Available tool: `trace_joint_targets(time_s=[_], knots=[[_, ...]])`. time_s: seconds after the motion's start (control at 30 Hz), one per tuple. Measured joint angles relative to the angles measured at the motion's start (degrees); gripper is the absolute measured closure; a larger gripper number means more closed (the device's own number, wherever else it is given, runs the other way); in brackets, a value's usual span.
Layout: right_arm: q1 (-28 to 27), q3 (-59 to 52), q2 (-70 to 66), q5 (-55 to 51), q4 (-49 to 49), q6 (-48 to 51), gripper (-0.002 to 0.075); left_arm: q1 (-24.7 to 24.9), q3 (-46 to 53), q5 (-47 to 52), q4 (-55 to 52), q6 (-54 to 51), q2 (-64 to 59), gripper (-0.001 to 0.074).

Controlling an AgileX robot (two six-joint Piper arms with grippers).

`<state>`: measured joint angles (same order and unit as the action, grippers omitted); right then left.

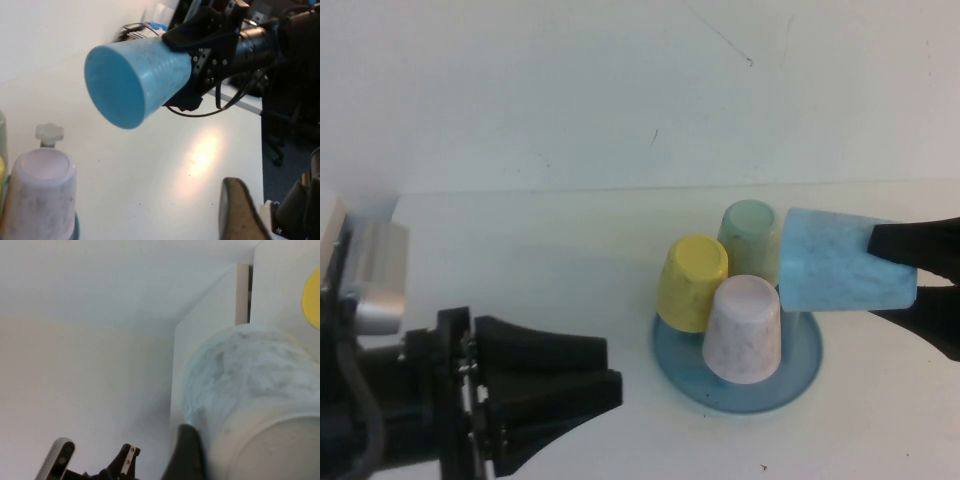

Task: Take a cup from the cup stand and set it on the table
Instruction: Hand over the cup

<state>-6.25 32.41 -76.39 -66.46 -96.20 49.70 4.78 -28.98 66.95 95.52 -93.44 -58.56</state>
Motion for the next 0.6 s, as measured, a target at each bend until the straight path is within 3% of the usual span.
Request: trace_joint_targets(time_s=[0.1,0.2,0.4,0.6], knots=[[0.0,0.0,0.0,0.0,0.0,0.1,0.0151,5.5,-4.2,-3.03,0.0,-2.07,-4.7,0.0395],[0.0,0.0,0.0,0.0,0.0,0.31,0.0151,10.32,-8.68,-6.33,0.0,-2.64,-10.06,0.0349],[0.25,0.0,0.0,0.0,0.0,2.08,0.0151,17.01,-18.3,-7.43,0.15,-2.69,-20.7,0.0334],[3.01,0.0,0.0,0.41,-0.11,3.69,0.0151,18.8,-24.46,-6.2,0.32,-2.77,-28.73,0.0331]])
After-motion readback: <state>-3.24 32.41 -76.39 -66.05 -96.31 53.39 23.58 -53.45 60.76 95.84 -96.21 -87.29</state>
